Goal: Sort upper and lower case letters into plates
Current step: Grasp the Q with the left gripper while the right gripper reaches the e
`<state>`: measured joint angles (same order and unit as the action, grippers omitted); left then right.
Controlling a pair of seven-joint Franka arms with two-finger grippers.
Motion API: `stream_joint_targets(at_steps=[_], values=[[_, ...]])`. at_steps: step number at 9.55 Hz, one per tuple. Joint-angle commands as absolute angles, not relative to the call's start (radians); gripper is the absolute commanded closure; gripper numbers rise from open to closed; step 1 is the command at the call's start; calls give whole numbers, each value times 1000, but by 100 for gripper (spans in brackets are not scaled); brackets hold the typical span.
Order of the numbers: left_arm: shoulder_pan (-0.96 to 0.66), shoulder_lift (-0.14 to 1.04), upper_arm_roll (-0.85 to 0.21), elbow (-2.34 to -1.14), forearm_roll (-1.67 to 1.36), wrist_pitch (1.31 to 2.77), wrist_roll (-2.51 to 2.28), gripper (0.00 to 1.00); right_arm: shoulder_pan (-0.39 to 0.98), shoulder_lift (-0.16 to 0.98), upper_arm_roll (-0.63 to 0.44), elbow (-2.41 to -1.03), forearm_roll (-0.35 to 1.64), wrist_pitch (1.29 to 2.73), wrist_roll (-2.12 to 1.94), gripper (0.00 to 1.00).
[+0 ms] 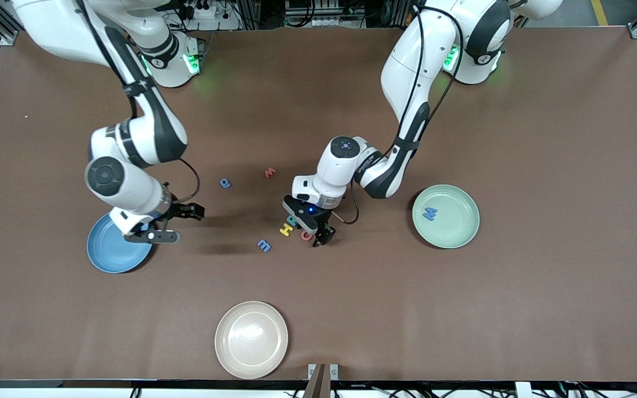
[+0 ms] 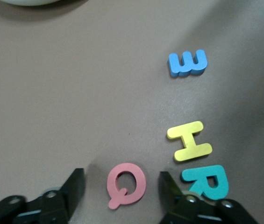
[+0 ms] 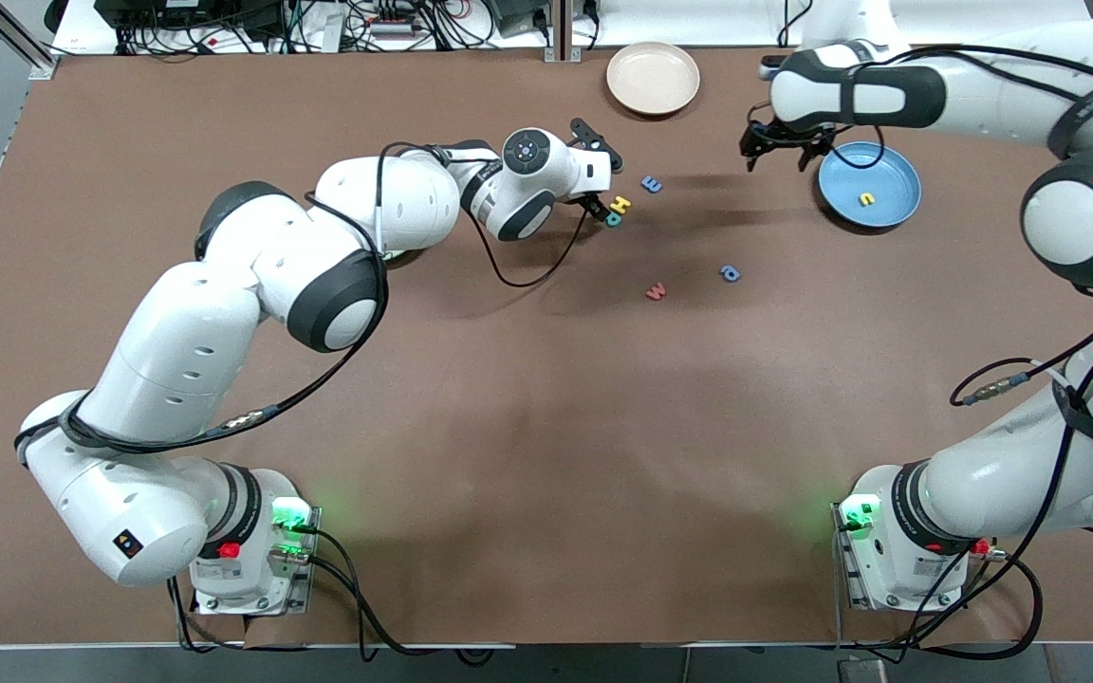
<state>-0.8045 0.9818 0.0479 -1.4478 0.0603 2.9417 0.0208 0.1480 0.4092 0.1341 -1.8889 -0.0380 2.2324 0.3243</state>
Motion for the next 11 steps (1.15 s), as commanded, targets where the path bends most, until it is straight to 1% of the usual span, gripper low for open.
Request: stream_joint_targets(at_steps=[1,2,6,9,10,11], values=[[-810,989,54,-1436,75,2948,-2,35,169,480,133,-1784,-28,2223,344,0],[-810,989,54,-1439,75,2948,-3,49,163,495,133,-1754,-29,2221,324,0],[-807,976,52,-1457,74,2947,-32,49,115,506,133,-1738,-26,2223,102,0],[-802,966,52,-1476,74,2944,-34,49,115,506,133,-1736,-28,2223,89,0],[-801,966,52,-1476,74,2944,-34,50,115,506,133,-1736,-29,2223,87,0],[-801,966,52,-1476,74,2944,-34,56,115,506,133,-1736,-32,2223,87,0]])
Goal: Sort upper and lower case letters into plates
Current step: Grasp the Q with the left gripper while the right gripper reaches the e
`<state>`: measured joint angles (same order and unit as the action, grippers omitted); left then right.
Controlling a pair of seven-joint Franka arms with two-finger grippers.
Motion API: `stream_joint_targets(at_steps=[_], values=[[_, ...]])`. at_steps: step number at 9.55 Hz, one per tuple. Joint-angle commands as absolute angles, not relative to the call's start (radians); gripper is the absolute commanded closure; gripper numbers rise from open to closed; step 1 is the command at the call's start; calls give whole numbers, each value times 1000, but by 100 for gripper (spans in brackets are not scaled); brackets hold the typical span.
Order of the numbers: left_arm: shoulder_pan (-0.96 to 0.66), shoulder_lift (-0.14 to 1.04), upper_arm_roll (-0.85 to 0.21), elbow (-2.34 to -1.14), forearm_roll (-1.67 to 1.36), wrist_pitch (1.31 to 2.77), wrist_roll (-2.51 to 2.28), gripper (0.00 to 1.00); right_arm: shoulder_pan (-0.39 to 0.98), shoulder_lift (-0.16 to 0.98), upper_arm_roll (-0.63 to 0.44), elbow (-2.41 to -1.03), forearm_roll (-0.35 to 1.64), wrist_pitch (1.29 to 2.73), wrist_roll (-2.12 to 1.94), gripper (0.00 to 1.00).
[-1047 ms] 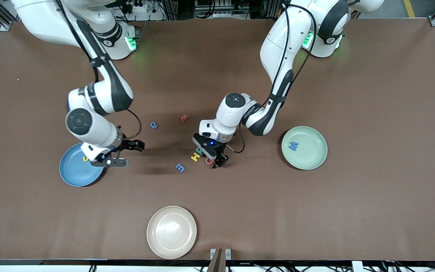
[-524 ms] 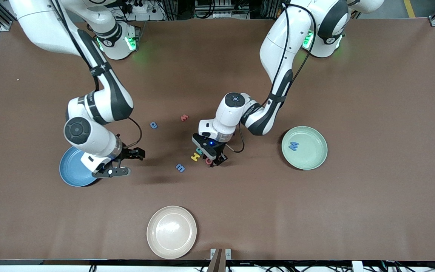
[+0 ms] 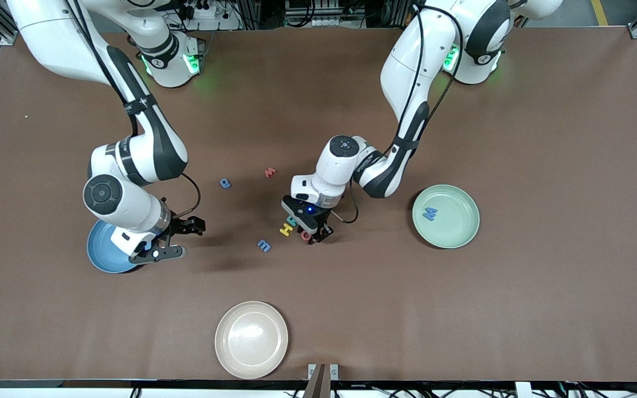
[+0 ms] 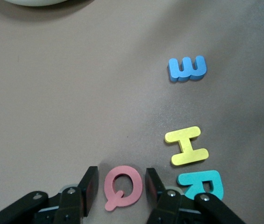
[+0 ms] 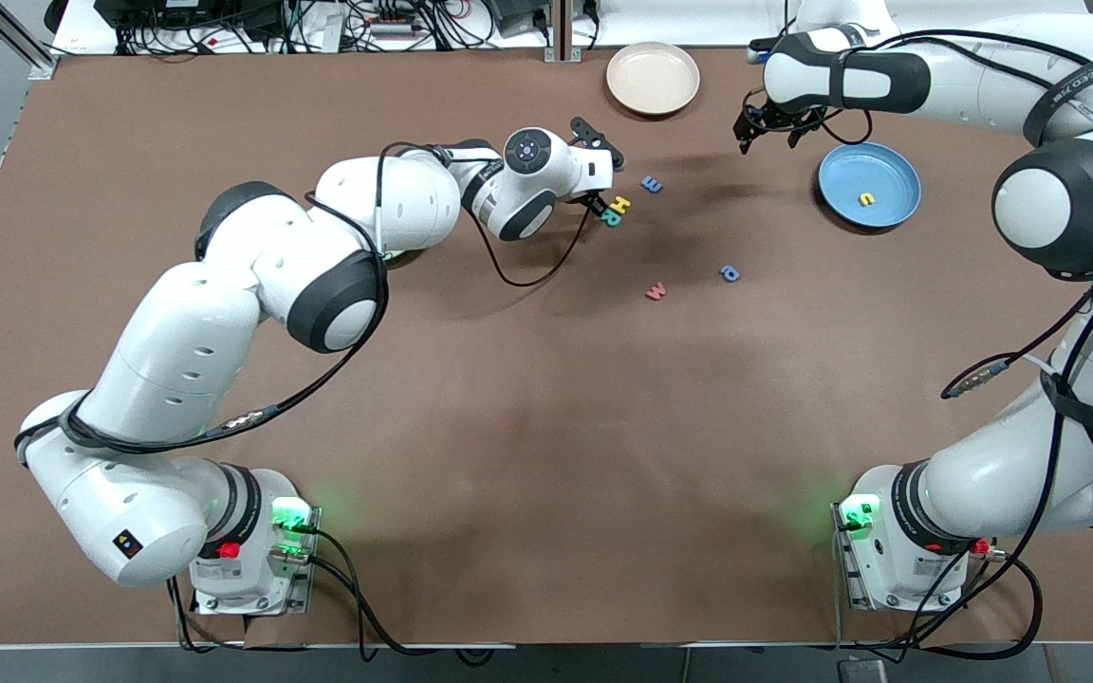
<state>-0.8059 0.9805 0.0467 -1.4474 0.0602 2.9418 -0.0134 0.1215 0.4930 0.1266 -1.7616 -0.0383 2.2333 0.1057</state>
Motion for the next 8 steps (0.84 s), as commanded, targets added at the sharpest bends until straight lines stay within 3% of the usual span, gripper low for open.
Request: stream_joint_targets(at_steps=[1,5,8], values=[[-801,966,52,-1476,74,2942,-34,59,115,506,133,-1733,-32,2223,87,0],[-801,966,52,-1476,74,2939,-34,79,115,506,133,-1727,-31,2223,89,0],[-785,931,51,-1474,74,2890,-28,79,117,515,133,-1718,-28,2223,84,0]])
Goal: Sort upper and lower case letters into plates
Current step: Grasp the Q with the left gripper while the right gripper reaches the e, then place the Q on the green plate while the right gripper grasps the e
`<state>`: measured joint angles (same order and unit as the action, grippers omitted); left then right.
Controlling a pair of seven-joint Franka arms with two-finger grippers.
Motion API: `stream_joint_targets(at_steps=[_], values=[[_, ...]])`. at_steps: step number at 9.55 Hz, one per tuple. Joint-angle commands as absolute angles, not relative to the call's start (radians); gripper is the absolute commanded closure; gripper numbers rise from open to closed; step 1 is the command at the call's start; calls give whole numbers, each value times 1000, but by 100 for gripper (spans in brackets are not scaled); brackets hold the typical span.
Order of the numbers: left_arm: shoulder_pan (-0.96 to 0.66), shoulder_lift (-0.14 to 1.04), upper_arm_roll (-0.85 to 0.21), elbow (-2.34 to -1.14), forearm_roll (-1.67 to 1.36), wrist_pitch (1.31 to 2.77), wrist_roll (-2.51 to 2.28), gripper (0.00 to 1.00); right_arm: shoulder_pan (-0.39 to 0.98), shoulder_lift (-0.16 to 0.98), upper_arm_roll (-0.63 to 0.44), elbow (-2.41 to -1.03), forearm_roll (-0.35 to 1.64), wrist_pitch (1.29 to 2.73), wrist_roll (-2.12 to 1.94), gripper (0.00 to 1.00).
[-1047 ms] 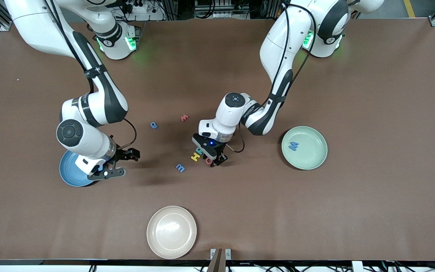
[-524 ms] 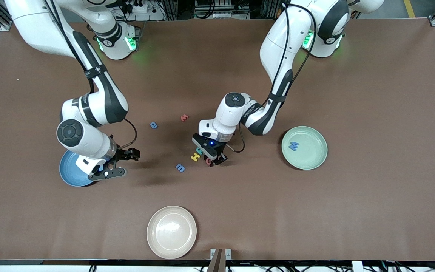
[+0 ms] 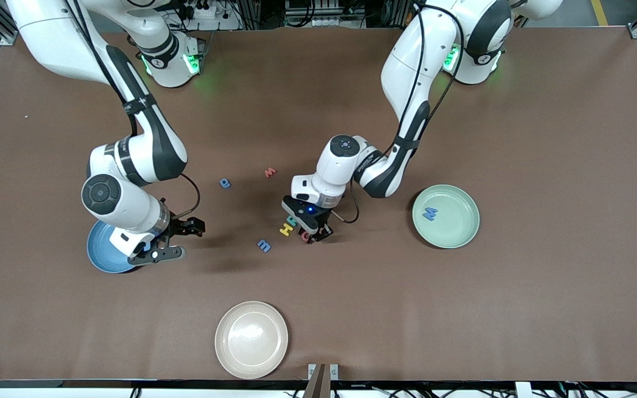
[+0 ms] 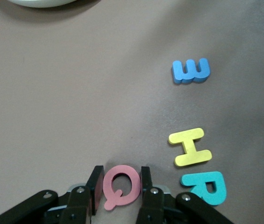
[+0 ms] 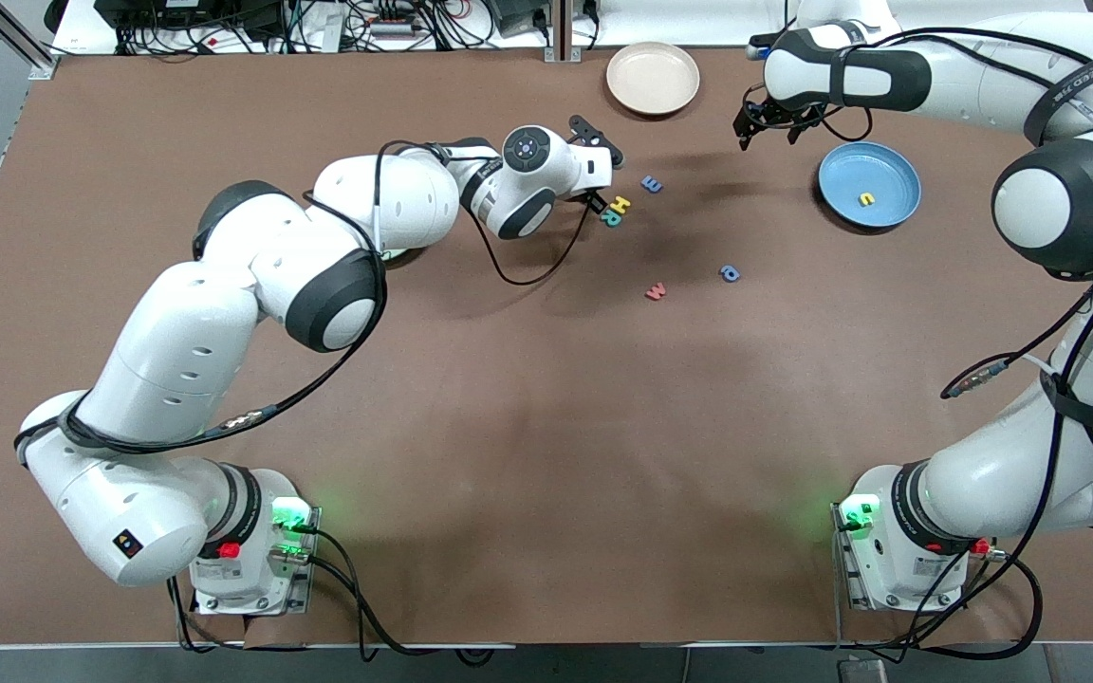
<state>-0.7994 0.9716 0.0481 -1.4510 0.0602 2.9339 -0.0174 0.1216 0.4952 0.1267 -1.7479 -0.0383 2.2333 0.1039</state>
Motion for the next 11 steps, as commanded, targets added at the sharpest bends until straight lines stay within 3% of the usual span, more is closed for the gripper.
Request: stream_joint_targets(at_steps=[1,3,5,7,9,11], values=[[-772,896,51,-1476,77,2835,-15,80,121,517,133,-1715,-31,2223,84,0],[-729,845,34,-1480,77,2729,64,80,124,520,133,-1707,-26,2224,86,0],[-639,763,6,-1564,77,2656,222,80,156,546,133,-1707,-31,2252,92,0],[-441,616,-85,-1768,77,2642,433,80,218,586,133,-1678,-55,2278,78,0],[-199,491,-222,-1941,77,2585,594,80,288,708,133,-1532,-87,2270,60,0],[-51,375,-273,-2087,77,2504,694,80,316,811,132,-1439,-90,2270,57,0]])
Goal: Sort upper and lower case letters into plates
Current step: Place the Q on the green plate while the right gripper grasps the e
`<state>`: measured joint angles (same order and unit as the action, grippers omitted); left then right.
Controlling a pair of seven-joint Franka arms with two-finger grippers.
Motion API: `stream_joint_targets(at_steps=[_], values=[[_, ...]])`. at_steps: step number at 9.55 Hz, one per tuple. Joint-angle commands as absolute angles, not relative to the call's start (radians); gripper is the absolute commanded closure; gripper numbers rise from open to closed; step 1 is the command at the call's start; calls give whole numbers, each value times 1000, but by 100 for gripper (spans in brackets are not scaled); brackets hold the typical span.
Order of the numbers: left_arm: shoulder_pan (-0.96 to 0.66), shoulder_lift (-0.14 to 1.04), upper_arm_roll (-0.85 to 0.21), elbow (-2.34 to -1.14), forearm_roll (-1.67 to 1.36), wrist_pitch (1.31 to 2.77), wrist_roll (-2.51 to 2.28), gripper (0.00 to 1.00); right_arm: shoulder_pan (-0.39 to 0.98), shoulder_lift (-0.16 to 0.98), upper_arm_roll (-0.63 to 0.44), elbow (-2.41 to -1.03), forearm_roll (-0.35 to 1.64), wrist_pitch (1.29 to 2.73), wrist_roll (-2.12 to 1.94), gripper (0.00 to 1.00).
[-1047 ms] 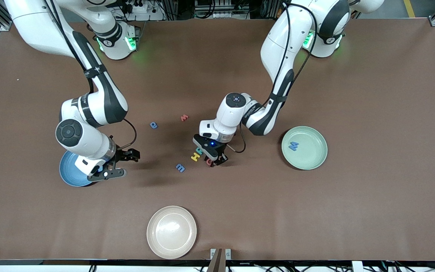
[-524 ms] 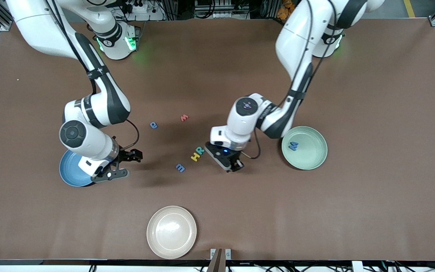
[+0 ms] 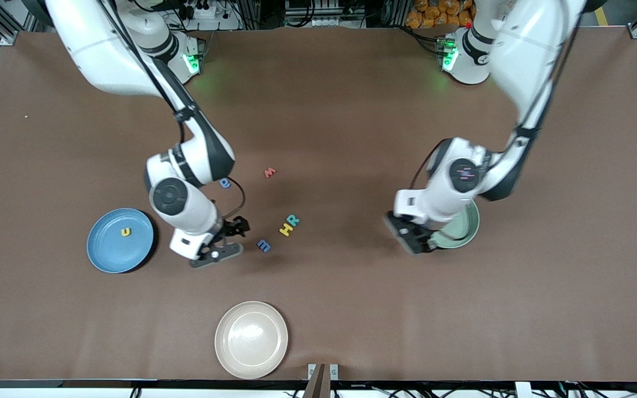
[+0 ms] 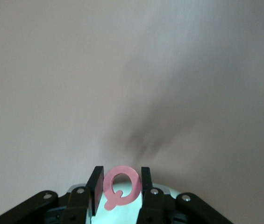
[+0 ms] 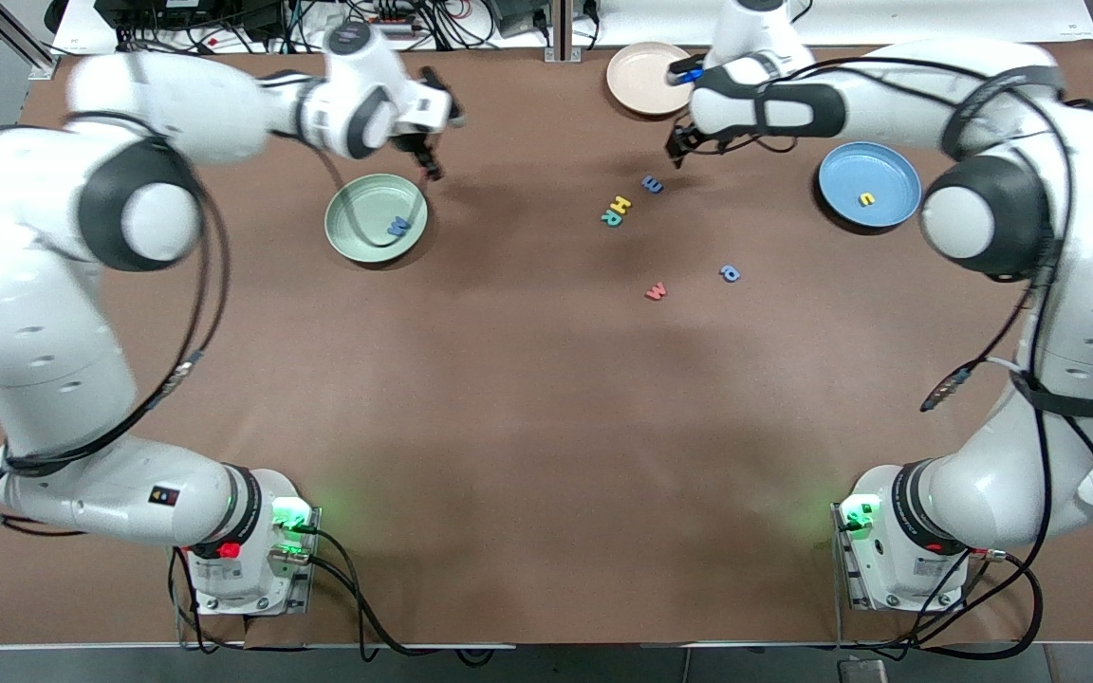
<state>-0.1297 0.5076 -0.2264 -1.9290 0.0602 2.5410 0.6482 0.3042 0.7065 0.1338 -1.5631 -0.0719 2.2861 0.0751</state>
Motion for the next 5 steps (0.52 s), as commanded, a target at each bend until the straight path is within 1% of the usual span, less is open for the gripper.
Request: stream_joint_targets(at_steps=[1,2,3,5], values=[[-7,339,-276,-2144,77,2476,702,80,321,840,132,-1405,-91,2270,57,0],[20,334,-276,-2160,77,2455,724,58,327,857,132,-1388,-89,2270,51,0],[17,337,-276,-2149,77,2438,727,1,336,865,132,-1384,-89,2273,51,0],[-26,353,-284,-2122,77,2436,623,0,359,877,130,-1384,-91,2275,58,0]])
